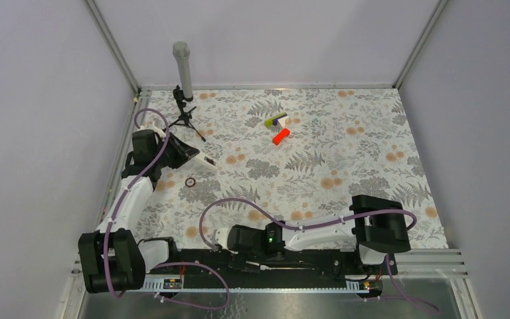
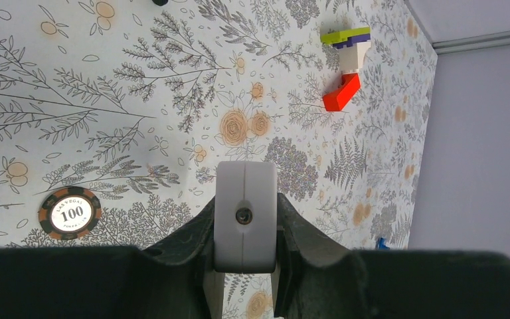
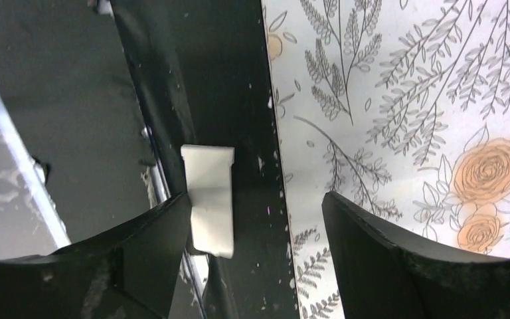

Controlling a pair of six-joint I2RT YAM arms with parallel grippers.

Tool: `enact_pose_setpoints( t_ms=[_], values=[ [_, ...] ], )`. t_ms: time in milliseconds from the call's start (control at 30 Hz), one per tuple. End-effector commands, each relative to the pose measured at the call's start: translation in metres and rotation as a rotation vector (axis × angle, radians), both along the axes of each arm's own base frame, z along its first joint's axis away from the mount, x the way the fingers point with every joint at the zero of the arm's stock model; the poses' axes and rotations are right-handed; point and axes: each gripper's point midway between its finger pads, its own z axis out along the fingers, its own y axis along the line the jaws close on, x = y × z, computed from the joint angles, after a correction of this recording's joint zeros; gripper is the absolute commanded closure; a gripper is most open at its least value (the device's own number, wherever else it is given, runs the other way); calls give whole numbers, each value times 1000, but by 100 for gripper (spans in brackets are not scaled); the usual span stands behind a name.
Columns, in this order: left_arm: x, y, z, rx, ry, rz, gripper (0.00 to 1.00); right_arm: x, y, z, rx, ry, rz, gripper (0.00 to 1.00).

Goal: Load the batteries into the remote control

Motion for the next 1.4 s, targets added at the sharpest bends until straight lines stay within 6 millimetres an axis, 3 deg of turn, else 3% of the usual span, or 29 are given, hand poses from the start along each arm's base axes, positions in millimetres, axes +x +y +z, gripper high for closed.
enact_pose_setpoints(
  t_ms=[0, 200, 467, 833, 967, 1200, 1267, 1367],
  values=[
    [-1, 0, 16, 1, -74, -36, 100, 12, 14, -1, -15, -79, -28, 25],
    [-4, -2, 11, -29, -66, -42, 100, 15, 7, -7, -47, -83, -81, 38],
    [-4, -3, 8, -42, -58, -50, 100, 27, 11, 8, 6, -55, -212, 55],
    [-7, -4, 6, -47, -55, -50, 100, 58, -4, -1, -9, -34, -415, 67],
    [-8, -3, 6, -42, -55, -46, 100, 91, -27, -8, -22, -9, -661, 71],
    [-8, -3, 7, -40, -56, -48, 100, 157, -92, -4, 18, 25, -1267, 70],
    [-8, -4, 8, -40, -59, -50, 100, 166, -100, -2, 23, 29, -1369, 64],
    [-8, -4, 9, -39, -59, -51, 100, 179, -95, 10, 78, 28, -1439, 55]
  ],
)
